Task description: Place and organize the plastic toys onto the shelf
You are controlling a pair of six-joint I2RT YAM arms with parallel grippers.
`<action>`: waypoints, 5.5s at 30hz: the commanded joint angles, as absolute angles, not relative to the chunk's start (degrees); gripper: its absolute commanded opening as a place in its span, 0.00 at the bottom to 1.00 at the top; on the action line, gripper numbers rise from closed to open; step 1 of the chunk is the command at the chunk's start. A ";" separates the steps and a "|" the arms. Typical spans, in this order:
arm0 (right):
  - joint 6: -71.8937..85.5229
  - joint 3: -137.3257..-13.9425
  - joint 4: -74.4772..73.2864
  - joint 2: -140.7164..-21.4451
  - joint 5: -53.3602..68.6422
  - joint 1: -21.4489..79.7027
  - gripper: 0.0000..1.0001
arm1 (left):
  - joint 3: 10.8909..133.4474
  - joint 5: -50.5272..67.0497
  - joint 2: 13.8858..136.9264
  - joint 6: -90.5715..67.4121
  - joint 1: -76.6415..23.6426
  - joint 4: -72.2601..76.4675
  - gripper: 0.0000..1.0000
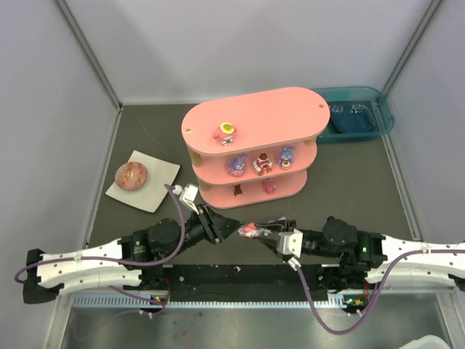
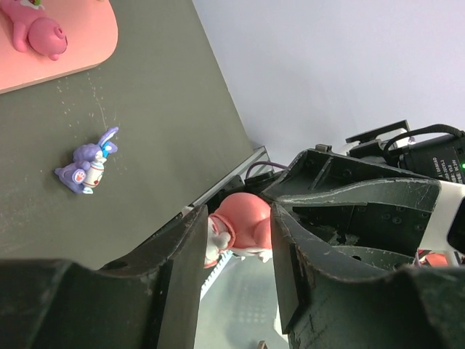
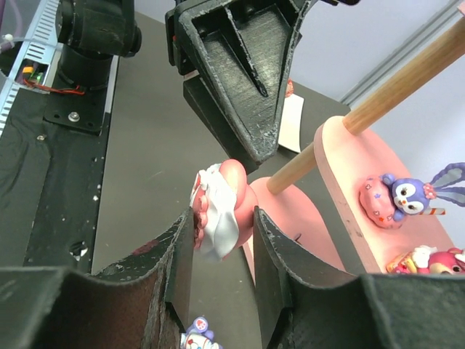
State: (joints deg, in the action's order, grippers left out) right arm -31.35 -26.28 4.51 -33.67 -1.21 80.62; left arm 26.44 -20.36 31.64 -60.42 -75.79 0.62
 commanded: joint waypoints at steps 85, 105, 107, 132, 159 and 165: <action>118.48 -29.79 -26.89 -67.41 -39.73 70.93 0.72 | 20.92 -35.07 17.93 -63.37 -75.32 -18.37 0.64; 116.10 -29.18 -17.84 -74.88 -33.93 68.56 0.60 | 21.53 -36.47 16.70 -62.67 -75.32 -20.21 0.64; 116.37 -28.83 -17.32 -75.15 -33.49 68.47 0.55 | 21.53 -36.82 16.18 -62.75 -75.32 -20.74 0.64; 90.46 -23.38 -25.66 -36.69 -45.34 68.47 0.00 | 23.91 -37.27 18.46 -63.19 -75.23 -22.24 0.64; -7.46 -99.30 -21.27 -66.08 -46.85 68.47 0.00 | 23.82 -37.53 19.60 -63.63 -75.23 -20.57 0.63; -9.40 -106.25 -22.06 -74.95 -44.13 65.22 0.00 | 24.26 -38.23 17.93 -64.25 -75.23 -22.85 0.63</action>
State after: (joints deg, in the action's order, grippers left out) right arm -4.32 -101.41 -19.51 -71.44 -46.50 67.75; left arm 21.71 -36.18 19.38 -63.81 -75.42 -21.47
